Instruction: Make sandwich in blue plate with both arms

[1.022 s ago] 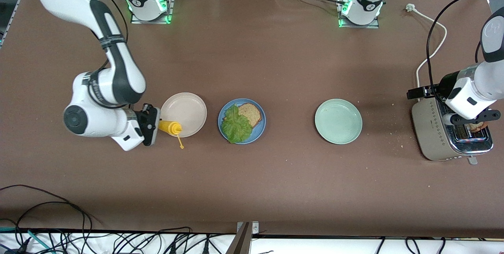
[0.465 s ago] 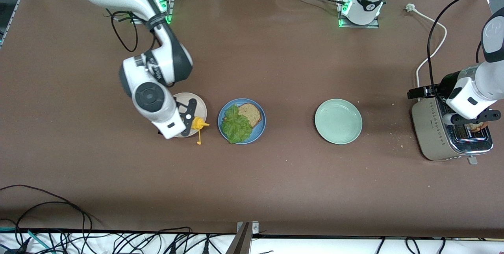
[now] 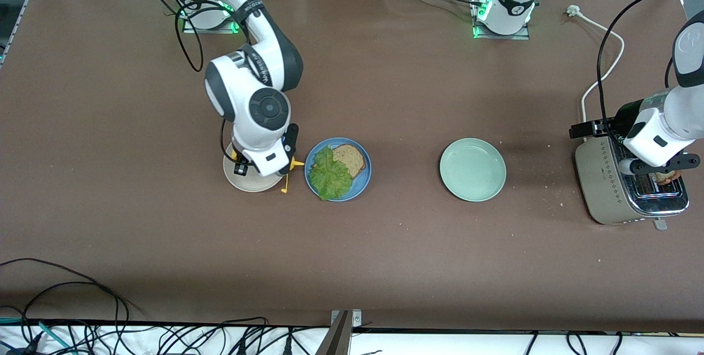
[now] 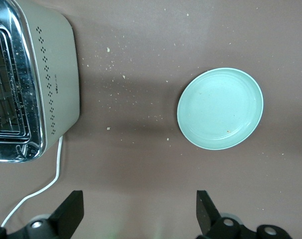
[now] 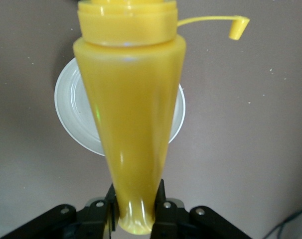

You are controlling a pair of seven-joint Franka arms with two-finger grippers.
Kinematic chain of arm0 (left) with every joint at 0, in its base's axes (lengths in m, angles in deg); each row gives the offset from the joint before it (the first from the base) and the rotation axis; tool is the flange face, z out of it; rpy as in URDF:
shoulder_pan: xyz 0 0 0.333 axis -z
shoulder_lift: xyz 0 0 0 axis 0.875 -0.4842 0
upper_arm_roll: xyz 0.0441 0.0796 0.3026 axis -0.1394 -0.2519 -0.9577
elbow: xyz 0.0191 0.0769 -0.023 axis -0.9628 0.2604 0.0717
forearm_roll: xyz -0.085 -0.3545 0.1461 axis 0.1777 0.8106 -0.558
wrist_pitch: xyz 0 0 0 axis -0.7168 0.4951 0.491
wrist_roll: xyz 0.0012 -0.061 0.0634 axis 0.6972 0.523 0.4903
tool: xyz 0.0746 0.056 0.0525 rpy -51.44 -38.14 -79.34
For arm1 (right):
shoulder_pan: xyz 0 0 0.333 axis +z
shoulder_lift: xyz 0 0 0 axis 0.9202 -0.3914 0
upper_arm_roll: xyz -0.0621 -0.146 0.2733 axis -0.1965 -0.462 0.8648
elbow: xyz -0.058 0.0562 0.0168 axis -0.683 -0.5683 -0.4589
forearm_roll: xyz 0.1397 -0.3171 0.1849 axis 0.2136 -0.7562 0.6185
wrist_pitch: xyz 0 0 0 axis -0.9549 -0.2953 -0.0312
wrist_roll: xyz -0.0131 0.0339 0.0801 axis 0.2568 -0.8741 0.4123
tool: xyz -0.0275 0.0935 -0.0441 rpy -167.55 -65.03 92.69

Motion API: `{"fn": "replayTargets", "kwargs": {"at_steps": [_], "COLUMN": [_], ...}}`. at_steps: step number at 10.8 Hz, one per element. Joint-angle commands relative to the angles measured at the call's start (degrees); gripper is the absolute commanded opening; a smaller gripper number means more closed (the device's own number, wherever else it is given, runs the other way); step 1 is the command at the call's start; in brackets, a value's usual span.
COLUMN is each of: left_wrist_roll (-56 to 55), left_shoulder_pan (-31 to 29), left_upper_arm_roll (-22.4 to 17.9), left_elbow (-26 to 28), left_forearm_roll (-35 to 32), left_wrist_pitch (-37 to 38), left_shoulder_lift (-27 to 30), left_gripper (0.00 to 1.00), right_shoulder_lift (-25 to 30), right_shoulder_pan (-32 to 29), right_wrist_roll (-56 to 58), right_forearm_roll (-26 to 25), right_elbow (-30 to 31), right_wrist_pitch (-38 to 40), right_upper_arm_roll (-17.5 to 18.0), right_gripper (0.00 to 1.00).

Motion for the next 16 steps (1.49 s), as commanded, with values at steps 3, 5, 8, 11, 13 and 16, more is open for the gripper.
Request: {"fn": "replayTargets", "kwargs": {"at_steps": [3,5,8,11,13,16], "left_wrist_roll": [1.39,1.39,1.39,1.39,1.39,1.39], "left_shoulder_pan": [-0.16,-0.25,-0.25,-0.25,-0.16,-0.16], "left_upper_arm_roll": [0.18,0.18,0.18,0.18,0.18,0.18], "left_elbow": [0.22,0.30,0.30,0.30,0.39,0.39], "left_forearm_roll": [-1.53,-1.53,-1.53,-1.53,-1.53,-1.53], "left_wrist_pitch": [0.21,0.21,0.21,0.21,0.21,0.21], "left_shoulder_lift": [0.42,0.42,0.42,0.42,0.42,0.42], "left_gripper": [0.99,0.99,0.99,0.99,0.99,0.99], "right_shoulder_lift": [-4.15,-4.68,-7.84,-11.63,-11.81,-12.16], "right_shoulder_pan": [12.39,13.54,15.21,16.44,16.36,16.88], "right_wrist_roll": [-7.88,-9.54,-12.98,-17.89,-17.99,-18.26], "right_forearm_roll": [-7.82,-7.73,-8.43,-12.04,-12.21,-12.13], "right_elbow": [-1.94,-1.50,-1.14,-1.14,-1.14,-1.14], "right_wrist_pitch": [6.25,6.34,6.25,5.72,5.64,5.72], "right_upper_arm_roll": [-6.27,-7.41,-8.56,-9.00,-8.91,-8.91], "right_gripper": [0.00,0.00,0.00,0.00,0.00,0.00]}}
